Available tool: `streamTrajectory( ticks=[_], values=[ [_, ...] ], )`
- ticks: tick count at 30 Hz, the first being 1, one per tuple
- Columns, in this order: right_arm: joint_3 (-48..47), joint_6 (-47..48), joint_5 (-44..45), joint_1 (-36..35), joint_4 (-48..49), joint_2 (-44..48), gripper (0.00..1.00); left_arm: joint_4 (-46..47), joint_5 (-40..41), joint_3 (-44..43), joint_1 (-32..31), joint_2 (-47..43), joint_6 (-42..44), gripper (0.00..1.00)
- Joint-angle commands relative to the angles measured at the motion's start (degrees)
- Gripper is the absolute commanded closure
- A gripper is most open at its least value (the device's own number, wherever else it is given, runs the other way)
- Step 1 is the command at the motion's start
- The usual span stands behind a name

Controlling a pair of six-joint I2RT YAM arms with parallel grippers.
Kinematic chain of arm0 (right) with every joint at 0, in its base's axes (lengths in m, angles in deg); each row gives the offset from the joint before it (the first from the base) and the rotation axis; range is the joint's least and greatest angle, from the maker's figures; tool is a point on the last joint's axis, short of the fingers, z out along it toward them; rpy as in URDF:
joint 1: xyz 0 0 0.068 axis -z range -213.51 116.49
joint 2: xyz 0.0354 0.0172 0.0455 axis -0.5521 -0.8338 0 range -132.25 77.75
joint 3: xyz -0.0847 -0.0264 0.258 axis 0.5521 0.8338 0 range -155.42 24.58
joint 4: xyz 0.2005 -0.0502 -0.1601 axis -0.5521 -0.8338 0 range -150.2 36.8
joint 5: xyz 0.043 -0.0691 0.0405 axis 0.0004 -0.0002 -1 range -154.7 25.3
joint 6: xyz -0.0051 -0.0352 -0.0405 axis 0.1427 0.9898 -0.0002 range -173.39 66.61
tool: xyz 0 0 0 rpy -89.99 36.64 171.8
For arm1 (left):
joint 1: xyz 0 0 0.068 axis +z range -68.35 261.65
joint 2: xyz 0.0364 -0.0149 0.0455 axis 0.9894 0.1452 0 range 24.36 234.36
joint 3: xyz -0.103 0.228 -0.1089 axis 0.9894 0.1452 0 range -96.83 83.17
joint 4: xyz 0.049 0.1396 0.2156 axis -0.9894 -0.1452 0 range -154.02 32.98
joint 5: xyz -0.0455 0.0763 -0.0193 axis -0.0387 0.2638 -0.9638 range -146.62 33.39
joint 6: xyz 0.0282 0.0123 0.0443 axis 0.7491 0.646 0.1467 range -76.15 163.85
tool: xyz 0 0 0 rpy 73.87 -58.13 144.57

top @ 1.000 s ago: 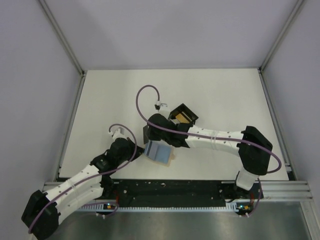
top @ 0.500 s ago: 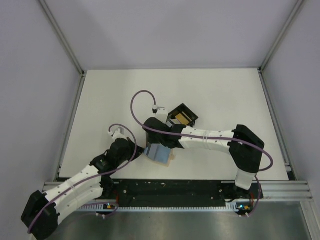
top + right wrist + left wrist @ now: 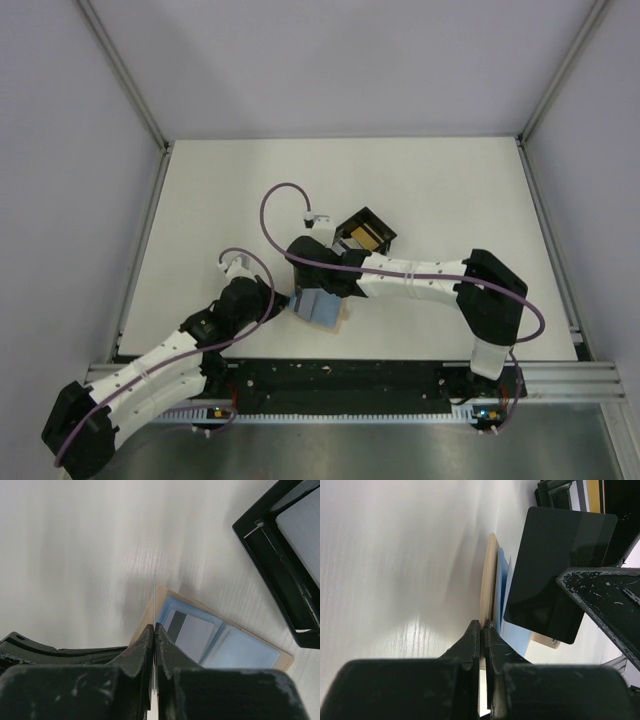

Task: Put the credit cards into the card holder
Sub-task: Insert the credit card into the card holder.

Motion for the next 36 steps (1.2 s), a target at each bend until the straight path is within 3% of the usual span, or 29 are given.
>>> streamTrajectory(
  ticks=[1,8,26,36],
  values=[
    [-3.3,0.9,1.5,-0.9,1.0,1.2,1.00,3.0,0.2,0.4,-0.4,-1.0,1.3,1.00],
    [-1.5,1.5,1.7,-1.0,4.0,3.8,1.00,3.0,0.2,0.3,-0.6,-1.0,1.8,1.00],
    [-2.9,2.9,2.1,-1.2,-1.4,-0.5,1.00,3.3,-0.9,-1.5,-0.7,-2.7,4.1,1.00],
    [-3.0,1.6,3.8,-1.3,-1.9,6.3,1.00,3.9,-1.6,-3.1,-1.4,-4.0,7.8,1.00]
  ],
)
